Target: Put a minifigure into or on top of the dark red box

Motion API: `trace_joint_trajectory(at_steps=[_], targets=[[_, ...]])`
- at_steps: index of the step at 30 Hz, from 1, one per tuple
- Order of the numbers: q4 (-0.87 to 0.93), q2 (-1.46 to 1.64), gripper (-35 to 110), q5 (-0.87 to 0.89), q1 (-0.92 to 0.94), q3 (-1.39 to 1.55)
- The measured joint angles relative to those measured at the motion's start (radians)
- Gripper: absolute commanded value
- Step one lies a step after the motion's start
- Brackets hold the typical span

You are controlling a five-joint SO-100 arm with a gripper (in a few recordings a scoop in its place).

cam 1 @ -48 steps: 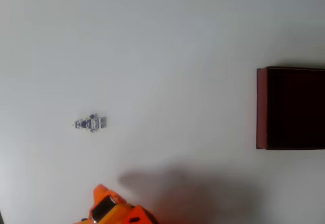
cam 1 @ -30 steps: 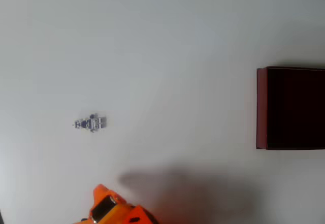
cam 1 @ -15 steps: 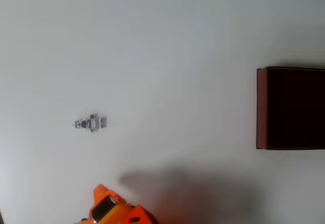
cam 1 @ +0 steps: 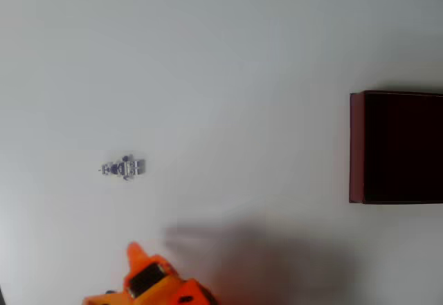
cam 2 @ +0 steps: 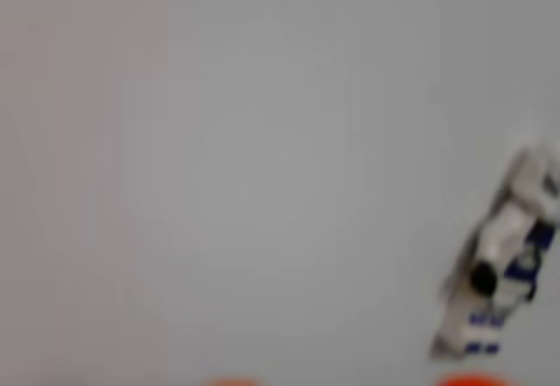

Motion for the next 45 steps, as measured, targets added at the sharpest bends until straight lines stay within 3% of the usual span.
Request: trace_joint_trajectory(at_steps=[3,8,13,17,28,45], targets=[[-0.002,-0.002,13,0.049,-0.028,-0.003],[-0.009,-0.006,19,0.353,0.006,-0.071],[-0.02,-0.005,22,0.204,-0.029,-0.135],[-0.017,-0.032,21,0.204,0.035,-0.184],[-0.086,-0.856,24,0.244,0.143,-0.572],[-0.135,-1.135,25,0.291,0.262,-0.627]])
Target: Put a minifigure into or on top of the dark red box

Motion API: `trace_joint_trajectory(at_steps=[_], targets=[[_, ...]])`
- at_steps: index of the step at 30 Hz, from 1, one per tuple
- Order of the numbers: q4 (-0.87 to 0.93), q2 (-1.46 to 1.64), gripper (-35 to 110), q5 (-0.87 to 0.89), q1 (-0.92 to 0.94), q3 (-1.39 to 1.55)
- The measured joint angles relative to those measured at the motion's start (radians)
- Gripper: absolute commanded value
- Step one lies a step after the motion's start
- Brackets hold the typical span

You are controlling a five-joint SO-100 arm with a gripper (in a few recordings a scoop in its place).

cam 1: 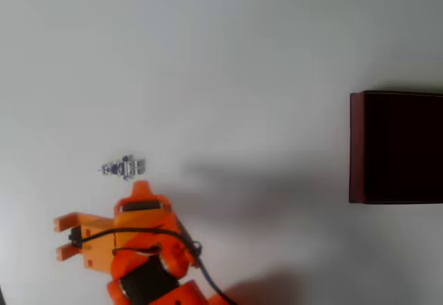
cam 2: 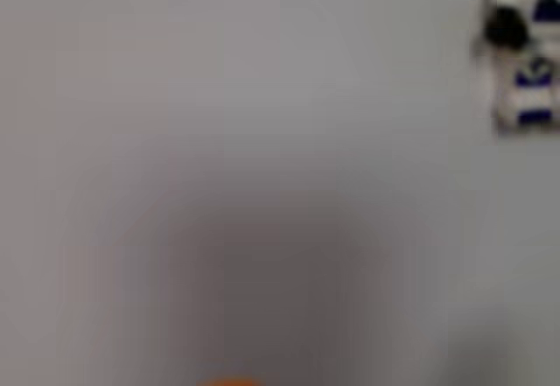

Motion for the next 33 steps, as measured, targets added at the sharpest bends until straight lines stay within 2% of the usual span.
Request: trace_joint_trajectory(at_steps=[33], targets=[[-0.064,-0.474,24,0.067,0.011,-0.285]])
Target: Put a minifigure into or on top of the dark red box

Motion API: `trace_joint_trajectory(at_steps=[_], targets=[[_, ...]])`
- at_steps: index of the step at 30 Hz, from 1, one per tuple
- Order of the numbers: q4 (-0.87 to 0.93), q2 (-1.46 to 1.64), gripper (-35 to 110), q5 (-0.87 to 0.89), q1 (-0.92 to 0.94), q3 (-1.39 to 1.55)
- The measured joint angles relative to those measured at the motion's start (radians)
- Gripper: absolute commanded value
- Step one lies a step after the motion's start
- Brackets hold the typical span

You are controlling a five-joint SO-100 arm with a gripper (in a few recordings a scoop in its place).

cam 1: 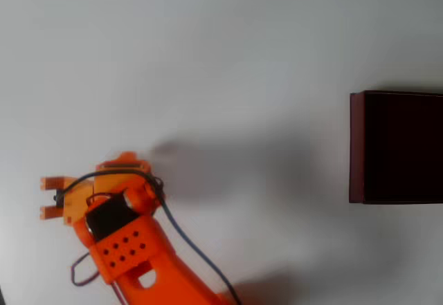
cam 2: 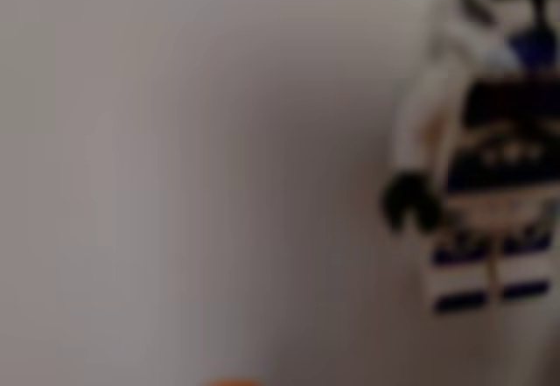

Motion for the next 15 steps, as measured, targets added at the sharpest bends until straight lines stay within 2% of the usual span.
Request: trace_joint_trajectory(at_steps=[15], targets=[[-0.012,-0.057,24,-0.058,0.006,-0.012]])
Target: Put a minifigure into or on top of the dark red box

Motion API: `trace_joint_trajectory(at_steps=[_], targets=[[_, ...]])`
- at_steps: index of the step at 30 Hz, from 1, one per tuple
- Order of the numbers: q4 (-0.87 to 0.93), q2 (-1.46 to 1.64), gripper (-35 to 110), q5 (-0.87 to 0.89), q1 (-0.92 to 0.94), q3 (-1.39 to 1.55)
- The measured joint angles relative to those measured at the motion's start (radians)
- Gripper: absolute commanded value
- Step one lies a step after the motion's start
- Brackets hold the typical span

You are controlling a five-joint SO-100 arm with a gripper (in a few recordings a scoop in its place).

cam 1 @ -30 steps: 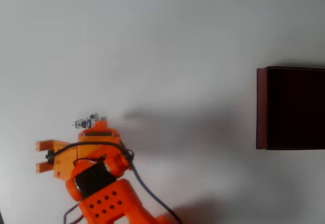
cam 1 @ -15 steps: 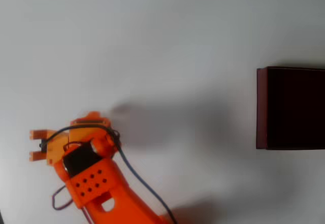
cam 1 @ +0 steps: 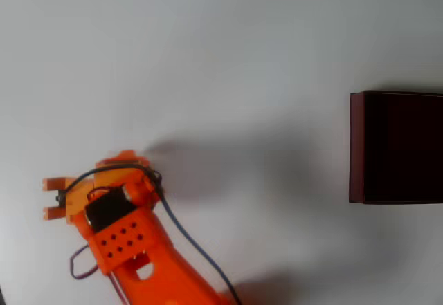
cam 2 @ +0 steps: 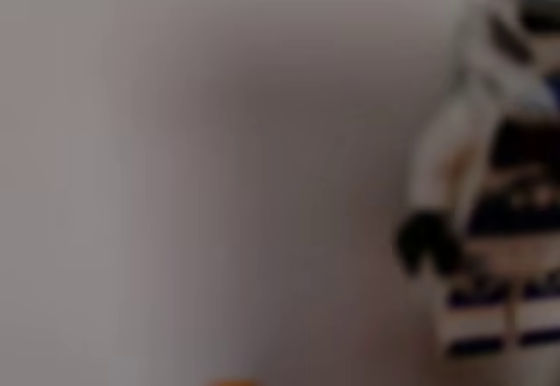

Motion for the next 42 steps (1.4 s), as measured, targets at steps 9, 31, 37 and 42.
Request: trace_joint_trajectory(at_steps=[9,31,37,42], targets=[[-0.009,-0.049,24,-0.018,0.0,-0.032],[-0.028,-0.155,23,-0.035,0.038,-0.091],[-0.025,-0.17,23,-0.035,0.038,-0.097],[-0.038,-0.172,23,-0.037,0.038,-0.097]])
